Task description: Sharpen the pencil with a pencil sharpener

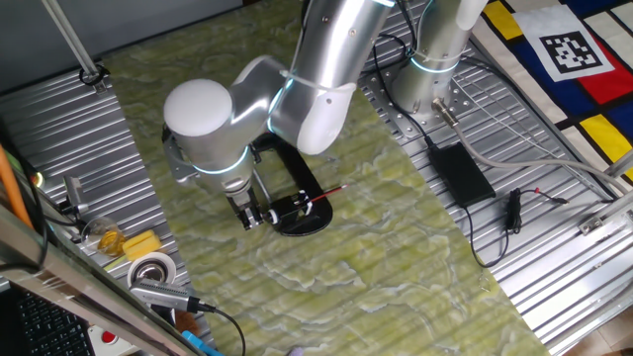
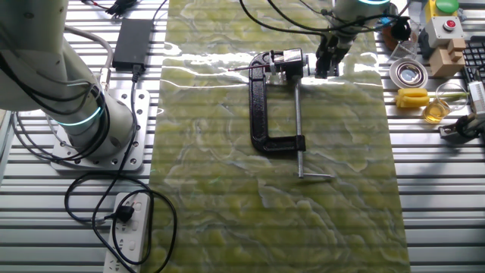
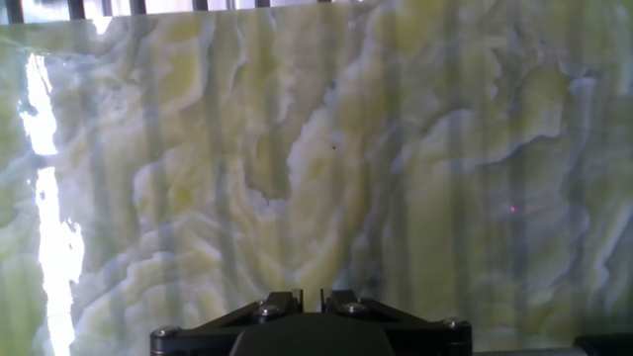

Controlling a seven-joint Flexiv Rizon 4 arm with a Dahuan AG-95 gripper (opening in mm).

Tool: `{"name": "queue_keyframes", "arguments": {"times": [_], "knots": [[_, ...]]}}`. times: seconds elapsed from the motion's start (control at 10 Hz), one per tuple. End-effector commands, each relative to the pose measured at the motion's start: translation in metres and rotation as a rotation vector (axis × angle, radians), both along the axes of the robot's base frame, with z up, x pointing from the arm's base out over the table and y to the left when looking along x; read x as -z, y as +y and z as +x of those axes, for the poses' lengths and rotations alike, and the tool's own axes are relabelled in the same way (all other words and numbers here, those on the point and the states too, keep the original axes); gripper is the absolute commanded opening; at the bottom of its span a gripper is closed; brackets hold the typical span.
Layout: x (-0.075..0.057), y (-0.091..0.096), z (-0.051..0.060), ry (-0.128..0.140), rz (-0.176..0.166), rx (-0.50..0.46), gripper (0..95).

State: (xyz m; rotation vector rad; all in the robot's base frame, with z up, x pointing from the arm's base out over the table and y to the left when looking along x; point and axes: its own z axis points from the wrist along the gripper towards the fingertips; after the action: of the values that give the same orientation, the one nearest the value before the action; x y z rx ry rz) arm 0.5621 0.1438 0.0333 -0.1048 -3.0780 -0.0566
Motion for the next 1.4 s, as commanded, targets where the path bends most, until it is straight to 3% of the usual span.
{"name": "queue_keyframes", "arguments": {"times": [0.1, 0.4, 1.0, 1.4], "knots": [[0.001, 0.000, 0.000, -0.011, -0.004, 0.003, 0.0], [0.000, -0.003, 0.001, -0.015, 0.004, 0.003, 0.0], [-0.006, -0.010, 0.002, 0.017, 0.003, 0.001, 0.0], [-0.008, -0.012, -0.004, 0.017, 0.001, -0.010, 0.0]]}}
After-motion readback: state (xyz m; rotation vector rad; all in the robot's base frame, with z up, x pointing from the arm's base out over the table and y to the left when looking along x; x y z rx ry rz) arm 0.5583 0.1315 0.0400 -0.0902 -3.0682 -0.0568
